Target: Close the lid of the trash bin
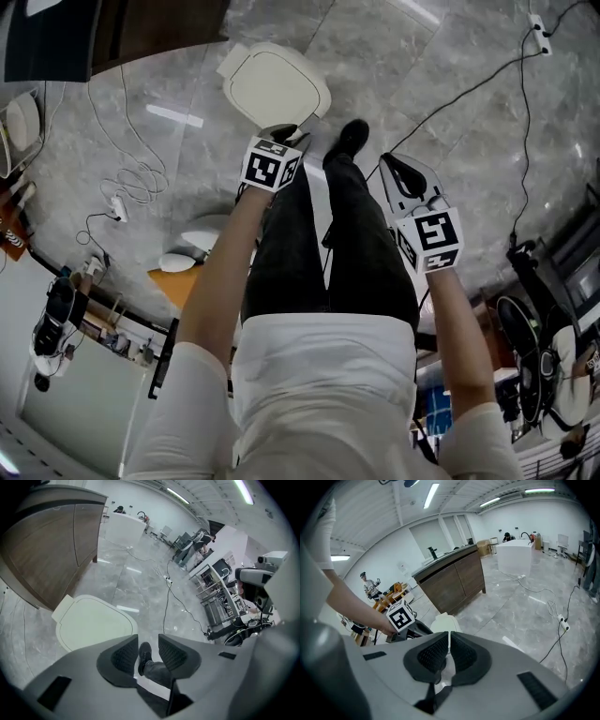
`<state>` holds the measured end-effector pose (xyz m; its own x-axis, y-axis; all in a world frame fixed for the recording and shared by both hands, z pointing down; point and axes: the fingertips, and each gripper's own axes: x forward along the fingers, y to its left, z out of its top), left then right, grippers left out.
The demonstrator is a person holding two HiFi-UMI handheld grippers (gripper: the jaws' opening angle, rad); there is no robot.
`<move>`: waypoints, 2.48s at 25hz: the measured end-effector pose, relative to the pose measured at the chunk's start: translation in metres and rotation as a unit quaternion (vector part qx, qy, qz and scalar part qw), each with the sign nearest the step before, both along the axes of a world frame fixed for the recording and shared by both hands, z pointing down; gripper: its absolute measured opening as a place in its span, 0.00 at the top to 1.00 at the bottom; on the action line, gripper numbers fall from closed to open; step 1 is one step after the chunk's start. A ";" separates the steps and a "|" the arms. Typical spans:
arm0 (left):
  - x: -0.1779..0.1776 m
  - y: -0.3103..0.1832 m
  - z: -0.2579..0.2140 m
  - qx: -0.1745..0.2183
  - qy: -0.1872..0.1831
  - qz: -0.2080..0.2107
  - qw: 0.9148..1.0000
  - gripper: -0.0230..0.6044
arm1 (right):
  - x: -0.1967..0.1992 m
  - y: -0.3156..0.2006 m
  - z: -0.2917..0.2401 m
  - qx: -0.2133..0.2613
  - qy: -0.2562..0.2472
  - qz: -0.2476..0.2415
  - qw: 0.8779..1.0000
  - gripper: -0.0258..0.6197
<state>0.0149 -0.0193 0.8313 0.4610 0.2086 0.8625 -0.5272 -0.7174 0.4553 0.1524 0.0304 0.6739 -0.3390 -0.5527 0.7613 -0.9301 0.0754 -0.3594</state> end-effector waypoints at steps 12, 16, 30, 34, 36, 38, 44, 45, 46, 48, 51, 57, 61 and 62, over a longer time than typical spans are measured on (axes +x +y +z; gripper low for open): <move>-0.001 -0.013 -0.118 0.052 0.032 -0.038 0.997 0.80 | 0.009 0.007 -0.066 0.032 0.022 -0.051 0.998 0.91; -0.005 -0.018 -0.157 0.079 0.047 -0.059 0.994 0.84 | 0.015 0.001 -0.090 0.049 0.032 -0.072 0.996 0.91; -0.053 -0.023 -0.264 0.173 0.097 -0.166 0.966 0.93 | -0.017 -0.023 -0.136 0.089 0.039 -0.170 0.981 0.91; -0.082 -0.014 -0.288 0.201 0.104 -0.172 0.959 0.93 | -0.041 -0.025 -0.152 0.102 0.046 -0.181 0.977 0.91; -0.098 -0.006 -0.300 0.214 0.108 -0.175 0.955 0.93 | -0.054 -0.022 -0.160 0.109 0.048 -0.184 0.976 0.91; -0.115 -0.001 -0.310 0.223 0.113 -0.179 0.952 0.93 | -0.068 -0.019 -0.169 0.116 0.052 -0.185 0.974 0.91; -0.157 0.016 -0.330 0.227 0.129 -0.198 0.945 0.93 | -0.108 -0.002 -0.185 0.132 0.065 -0.191 0.971 0.91; -0.162 0.019 -0.333 0.226 0.134 -0.199 0.944 0.93 | -0.115 0.001 -0.187 0.135 0.067 -0.195 0.969 0.91; -0.167 0.023 -0.336 0.227 0.139 -0.198 0.943 0.93 | -0.122 0.003 -0.189 0.139 0.069 -0.200 0.967 0.91; -0.176 0.032 -0.342 0.232 0.146 -0.194 0.942 0.93 | -0.135 0.011 -0.195 0.145 0.074 -0.206 0.965 0.91; -0.188 0.042 -0.355 0.243 0.158 -0.195 0.937 0.93 | -0.148 0.019 -0.206 0.156 0.087 -0.209 0.961 0.91; -0.207 0.067 -0.380 0.255 0.183 -0.205 0.927 0.93 | -0.165 0.040 -0.229 0.170 0.101 -0.215 0.956 0.91; -0.214 0.078 -0.389 0.255 0.198 -0.209 0.923 0.93 | -0.174 0.057 -0.233 0.161 0.105 -0.234 0.953 0.91; -0.215 0.080 -0.390 0.255 0.200 -0.209 0.923 0.93 | -0.174 0.060 -0.234 0.160 0.106 -0.234 0.953 0.91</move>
<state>-0.1999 0.0603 0.4409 0.7122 -0.4452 0.5427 -0.6689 -0.6649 0.3324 -0.0218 0.0903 0.4403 -0.4616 -0.5946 0.6583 -0.8176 0.5731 -0.0556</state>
